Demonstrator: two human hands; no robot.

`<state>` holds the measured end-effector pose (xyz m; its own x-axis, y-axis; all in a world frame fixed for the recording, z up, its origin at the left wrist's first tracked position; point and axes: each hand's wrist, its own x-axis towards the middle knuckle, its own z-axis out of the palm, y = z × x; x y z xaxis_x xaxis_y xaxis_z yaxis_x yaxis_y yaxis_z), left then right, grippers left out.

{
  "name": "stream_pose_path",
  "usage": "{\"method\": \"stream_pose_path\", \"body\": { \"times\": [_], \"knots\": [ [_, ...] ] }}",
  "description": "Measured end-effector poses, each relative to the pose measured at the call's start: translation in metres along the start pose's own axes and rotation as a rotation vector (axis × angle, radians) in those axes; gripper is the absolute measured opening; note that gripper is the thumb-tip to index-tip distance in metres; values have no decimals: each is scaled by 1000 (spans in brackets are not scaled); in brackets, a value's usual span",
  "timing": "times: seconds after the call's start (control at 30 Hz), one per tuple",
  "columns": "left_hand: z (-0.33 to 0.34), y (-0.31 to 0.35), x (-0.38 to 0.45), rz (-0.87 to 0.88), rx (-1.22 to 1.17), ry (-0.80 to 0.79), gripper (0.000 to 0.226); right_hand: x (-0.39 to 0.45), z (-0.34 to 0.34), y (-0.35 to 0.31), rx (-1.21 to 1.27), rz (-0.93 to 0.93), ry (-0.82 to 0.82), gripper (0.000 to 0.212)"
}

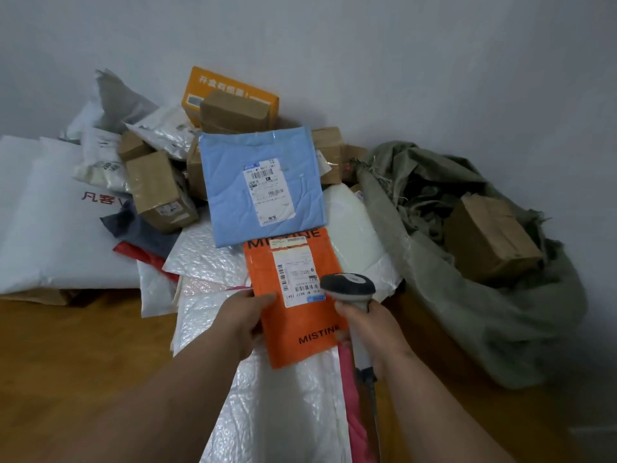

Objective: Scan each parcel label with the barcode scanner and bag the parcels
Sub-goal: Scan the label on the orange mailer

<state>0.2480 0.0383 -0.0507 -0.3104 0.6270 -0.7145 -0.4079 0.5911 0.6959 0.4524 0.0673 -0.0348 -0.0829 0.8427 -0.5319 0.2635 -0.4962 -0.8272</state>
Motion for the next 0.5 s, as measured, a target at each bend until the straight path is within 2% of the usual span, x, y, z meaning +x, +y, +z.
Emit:
{"method": "stream_pose_path", "body": {
  "times": [0.3,0.5],
  "knots": [
    [-9,6,0,58,-116,-120,23,-1,-3,-1,65,15,-8,25],
    [-37,17,-16,154,-126,-133,24,-43,7,-14,8,-80,-17,26]
  ]
}}
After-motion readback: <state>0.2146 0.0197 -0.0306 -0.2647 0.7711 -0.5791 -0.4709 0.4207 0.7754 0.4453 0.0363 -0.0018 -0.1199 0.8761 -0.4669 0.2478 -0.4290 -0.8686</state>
